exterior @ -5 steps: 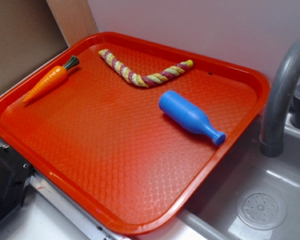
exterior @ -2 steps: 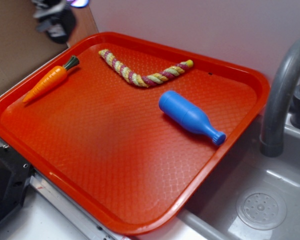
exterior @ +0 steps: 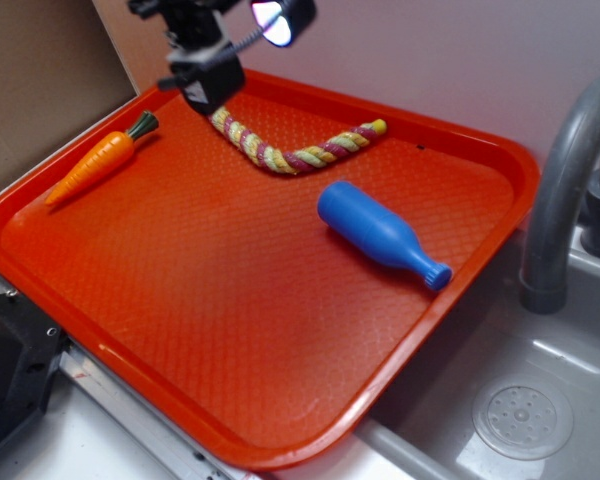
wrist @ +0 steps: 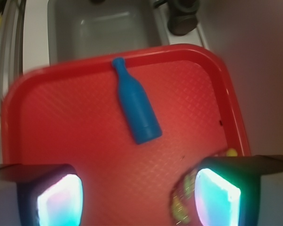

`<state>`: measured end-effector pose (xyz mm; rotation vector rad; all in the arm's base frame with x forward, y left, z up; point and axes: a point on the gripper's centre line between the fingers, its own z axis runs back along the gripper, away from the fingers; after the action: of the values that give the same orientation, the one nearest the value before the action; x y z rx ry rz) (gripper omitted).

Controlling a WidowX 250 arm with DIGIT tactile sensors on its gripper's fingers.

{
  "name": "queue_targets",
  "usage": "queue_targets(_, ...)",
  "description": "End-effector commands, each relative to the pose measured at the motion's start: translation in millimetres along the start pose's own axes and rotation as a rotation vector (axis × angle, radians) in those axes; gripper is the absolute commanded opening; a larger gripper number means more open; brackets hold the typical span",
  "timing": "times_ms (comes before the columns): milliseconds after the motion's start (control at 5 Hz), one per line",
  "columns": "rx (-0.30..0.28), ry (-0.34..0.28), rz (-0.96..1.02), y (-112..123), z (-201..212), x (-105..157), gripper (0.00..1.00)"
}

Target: Grab the blue bottle.

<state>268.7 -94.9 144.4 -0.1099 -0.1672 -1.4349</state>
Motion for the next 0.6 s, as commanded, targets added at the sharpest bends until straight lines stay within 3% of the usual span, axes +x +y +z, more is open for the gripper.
queue_targets(0, -0.010, 0.059, -0.137, -10, -29, 31, 1.00)
queue_targets(200, -0.051, 0.123, -0.096, -7, -56, 36, 1.00)
queue_targets(400, -0.052, 0.178, -0.095, -10, -75, 40, 1.00)
